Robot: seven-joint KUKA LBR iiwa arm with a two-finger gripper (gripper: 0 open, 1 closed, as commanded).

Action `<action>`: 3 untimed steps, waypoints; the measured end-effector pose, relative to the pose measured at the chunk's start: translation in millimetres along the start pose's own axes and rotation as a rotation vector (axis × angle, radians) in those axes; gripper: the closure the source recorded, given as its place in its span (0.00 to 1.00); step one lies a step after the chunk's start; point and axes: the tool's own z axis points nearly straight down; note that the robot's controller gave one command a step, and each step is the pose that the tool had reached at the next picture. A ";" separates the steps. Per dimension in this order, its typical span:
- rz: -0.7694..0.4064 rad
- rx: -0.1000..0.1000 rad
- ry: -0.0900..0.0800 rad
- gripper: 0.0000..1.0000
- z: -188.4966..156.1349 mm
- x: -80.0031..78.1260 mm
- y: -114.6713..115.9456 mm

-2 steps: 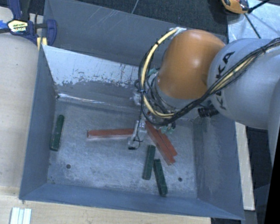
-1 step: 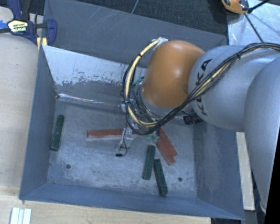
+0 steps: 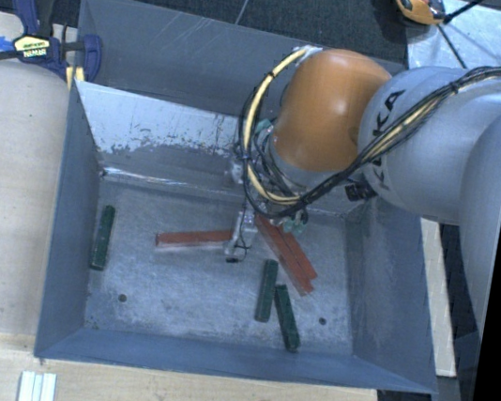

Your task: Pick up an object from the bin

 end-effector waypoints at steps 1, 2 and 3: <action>0.136 -0.002 -0.005 0.00 66.1 0.3 25.7; 0.117 -0.006 -0.014 1.00 82.6 -6.8 17.1; 0.114 -0.004 -0.010 1.00 79.4 -6.3 13.5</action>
Offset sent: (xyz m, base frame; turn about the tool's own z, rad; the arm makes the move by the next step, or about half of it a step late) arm 0.0034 0.0105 -0.0805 0.1126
